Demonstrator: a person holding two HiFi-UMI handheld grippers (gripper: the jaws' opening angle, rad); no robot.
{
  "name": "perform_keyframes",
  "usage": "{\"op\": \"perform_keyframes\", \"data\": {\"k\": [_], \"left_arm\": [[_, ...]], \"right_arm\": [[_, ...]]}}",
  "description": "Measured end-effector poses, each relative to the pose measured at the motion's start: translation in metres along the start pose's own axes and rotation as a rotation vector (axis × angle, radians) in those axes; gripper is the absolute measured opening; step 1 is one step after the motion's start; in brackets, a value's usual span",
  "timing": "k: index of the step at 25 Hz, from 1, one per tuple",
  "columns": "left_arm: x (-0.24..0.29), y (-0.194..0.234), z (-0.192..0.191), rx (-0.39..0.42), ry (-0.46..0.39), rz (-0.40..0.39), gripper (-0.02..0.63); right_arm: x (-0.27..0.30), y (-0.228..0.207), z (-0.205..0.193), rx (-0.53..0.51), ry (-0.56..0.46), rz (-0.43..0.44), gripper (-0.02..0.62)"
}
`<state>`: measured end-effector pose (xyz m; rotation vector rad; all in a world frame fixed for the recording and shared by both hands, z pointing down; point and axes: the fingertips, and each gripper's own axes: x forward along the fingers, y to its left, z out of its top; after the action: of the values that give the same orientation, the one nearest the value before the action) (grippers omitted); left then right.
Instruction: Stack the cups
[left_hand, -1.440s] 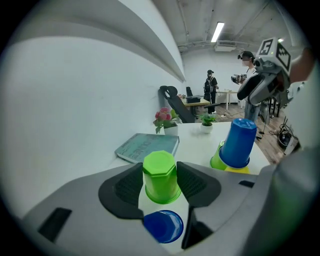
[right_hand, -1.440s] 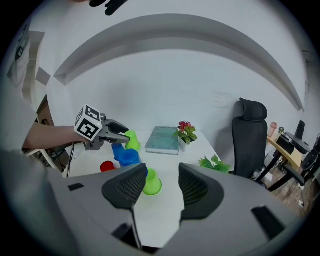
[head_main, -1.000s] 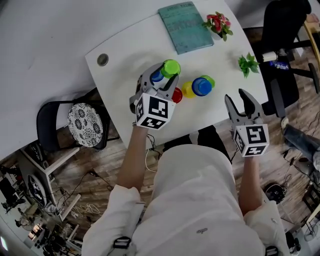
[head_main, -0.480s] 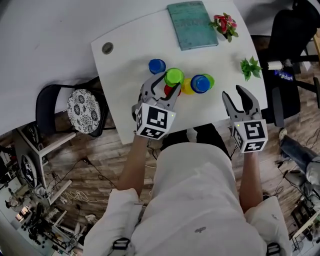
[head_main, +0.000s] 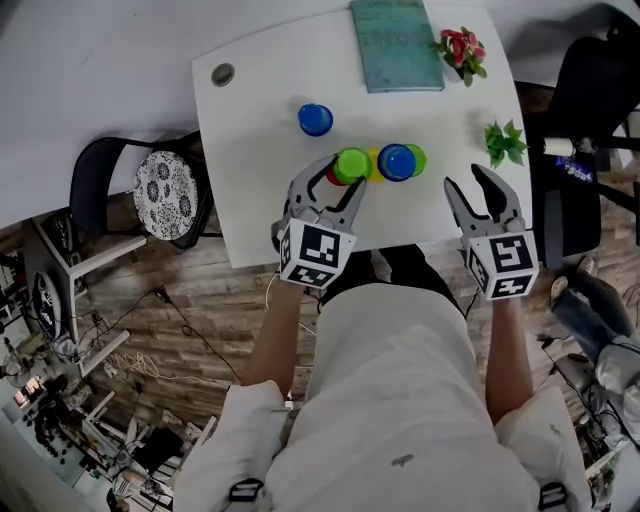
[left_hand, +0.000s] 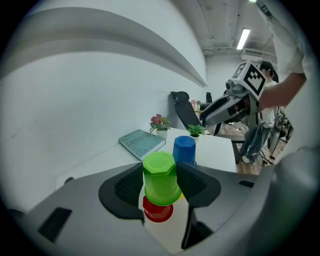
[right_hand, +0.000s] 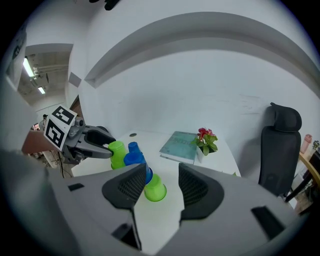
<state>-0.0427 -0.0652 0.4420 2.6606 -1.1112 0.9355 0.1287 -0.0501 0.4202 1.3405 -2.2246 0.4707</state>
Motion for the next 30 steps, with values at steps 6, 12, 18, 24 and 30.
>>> {"op": "perform_keyframes", "data": {"k": [6, 12, 18, 24, 30], "left_arm": [[0.002, 0.001, -0.01, -0.036, 0.0, 0.05, 0.221], [0.002, -0.001, -0.009, -0.04, -0.004, 0.066, 0.222], [0.001, -0.006, -0.01, -0.028, -0.007, 0.046, 0.256], [-0.003, -0.002, -0.009, -0.019, -0.009, 0.055, 0.273], [-0.02, 0.003, 0.004, 0.04, -0.042, 0.065, 0.273]], "right_arm": [[0.001, 0.0, -0.002, -0.027, 0.011, 0.039, 0.209], [0.001, -0.001, -0.003, -0.045, 0.019, 0.06, 0.209], [0.002, 0.0, -0.002, -0.05, 0.016, 0.069, 0.207], [0.005, 0.0, 0.001, -0.048, 0.009, 0.071, 0.209], [0.01, -0.002, 0.01, -0.039, -0.011, 0.056, 0.209]]}}
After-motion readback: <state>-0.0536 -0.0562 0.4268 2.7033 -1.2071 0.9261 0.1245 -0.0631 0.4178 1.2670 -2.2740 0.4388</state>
